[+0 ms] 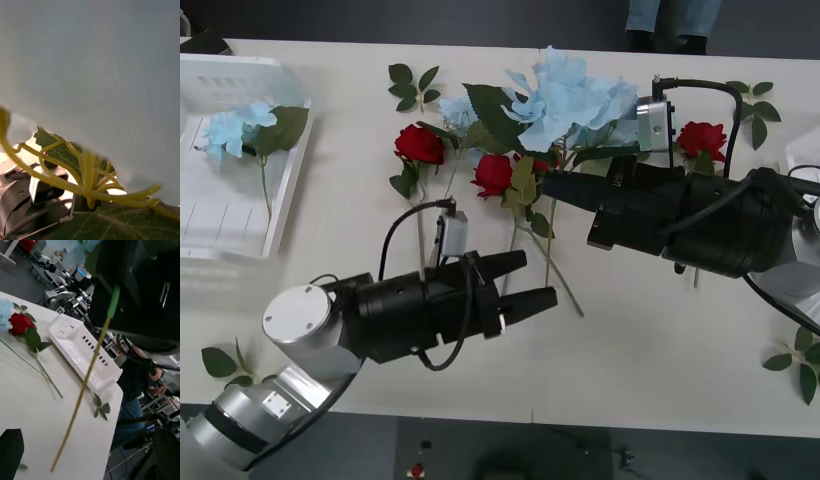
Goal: Put the red flowers into the right box and the blue flowers into the left box
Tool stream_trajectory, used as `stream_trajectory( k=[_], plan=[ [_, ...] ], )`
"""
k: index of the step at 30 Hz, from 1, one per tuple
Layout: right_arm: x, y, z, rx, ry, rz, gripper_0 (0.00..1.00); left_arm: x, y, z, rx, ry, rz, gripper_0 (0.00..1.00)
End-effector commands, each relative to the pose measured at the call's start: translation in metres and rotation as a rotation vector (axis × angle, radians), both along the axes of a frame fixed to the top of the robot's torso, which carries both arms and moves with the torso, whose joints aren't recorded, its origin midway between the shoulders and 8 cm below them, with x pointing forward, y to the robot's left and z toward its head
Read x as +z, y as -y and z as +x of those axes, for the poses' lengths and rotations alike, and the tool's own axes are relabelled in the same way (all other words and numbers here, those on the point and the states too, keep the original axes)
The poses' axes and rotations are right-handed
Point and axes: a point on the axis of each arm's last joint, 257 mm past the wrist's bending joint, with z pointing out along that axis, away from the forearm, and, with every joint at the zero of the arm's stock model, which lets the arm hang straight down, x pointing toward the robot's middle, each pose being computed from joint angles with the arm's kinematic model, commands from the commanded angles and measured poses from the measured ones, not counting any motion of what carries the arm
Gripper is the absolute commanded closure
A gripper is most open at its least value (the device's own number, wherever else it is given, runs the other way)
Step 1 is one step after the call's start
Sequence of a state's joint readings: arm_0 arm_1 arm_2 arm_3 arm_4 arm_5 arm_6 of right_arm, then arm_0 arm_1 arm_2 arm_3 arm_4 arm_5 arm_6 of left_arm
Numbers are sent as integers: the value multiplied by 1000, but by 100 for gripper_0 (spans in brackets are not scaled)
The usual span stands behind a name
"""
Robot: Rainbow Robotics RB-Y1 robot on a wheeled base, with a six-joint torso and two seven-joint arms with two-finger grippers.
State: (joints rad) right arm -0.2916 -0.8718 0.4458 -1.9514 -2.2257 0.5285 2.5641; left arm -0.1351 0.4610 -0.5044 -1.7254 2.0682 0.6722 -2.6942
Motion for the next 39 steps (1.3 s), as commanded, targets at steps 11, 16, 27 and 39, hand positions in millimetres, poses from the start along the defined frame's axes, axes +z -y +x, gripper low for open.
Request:
stream_trajectory(
  k=[11, 16, 27, 39],
  plan=[
    [25, -6, 0, 17, 16, 29, 100, 46, 44, 25, 36, 107, -13, 70],
    [25, -6, 0, 17, 14, 29, 100, 46, 44, 26, 42, 109, -10, 100],
    [26, -5, 2, 8, 14, 33, 100, 45, 37, 34, 73, 98, -9, 100],
    [26, -5, 3, 5, -4, 44, 0, 49, 30, 39, 89, 71, -36, 100]
  ],
)
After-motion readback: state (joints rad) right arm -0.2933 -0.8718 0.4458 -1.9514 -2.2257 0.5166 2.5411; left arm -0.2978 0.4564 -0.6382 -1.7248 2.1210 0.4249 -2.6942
